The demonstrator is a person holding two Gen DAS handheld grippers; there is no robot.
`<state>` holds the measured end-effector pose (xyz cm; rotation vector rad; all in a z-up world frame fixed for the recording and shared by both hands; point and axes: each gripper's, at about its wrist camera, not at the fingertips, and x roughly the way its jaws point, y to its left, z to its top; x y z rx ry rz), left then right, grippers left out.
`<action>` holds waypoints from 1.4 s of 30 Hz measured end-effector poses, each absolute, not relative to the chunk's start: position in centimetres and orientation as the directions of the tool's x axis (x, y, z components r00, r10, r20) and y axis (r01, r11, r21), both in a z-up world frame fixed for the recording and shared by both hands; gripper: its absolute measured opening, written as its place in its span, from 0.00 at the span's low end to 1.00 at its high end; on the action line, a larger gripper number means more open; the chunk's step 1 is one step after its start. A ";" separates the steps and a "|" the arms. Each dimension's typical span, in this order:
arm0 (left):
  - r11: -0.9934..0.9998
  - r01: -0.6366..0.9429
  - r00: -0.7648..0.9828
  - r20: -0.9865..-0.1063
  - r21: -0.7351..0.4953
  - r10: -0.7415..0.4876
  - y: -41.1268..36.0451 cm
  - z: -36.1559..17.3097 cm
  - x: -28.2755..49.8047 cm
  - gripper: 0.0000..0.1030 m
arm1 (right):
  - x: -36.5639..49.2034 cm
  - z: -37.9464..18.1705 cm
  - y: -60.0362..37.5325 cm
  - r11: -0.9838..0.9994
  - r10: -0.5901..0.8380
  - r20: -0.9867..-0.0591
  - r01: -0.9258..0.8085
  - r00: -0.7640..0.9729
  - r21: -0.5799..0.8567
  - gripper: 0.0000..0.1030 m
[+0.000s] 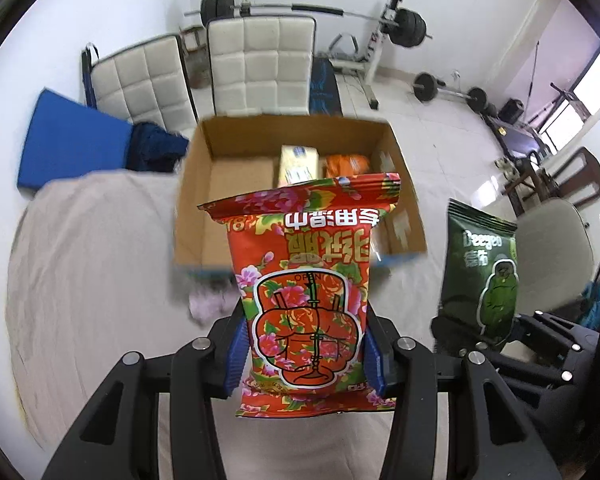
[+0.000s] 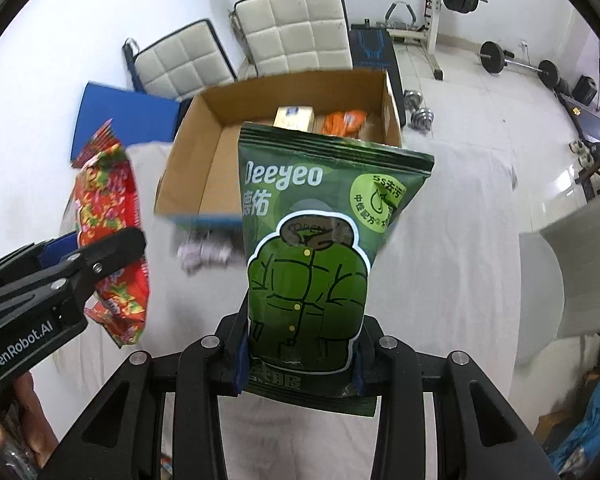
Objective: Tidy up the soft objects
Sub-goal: 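Lower both bags into the box and open both tools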
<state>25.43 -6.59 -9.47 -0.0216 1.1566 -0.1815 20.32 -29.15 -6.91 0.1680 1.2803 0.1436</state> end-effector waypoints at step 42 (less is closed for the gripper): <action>0.995 0.089 0.048 -0.997 -0.050 -0.054 -4.2 -27.2 52.8 0.50 | 43.6 -28.1 -28.3 0.998 0.068 -0.993 0.002 -0.095 0.068 0.65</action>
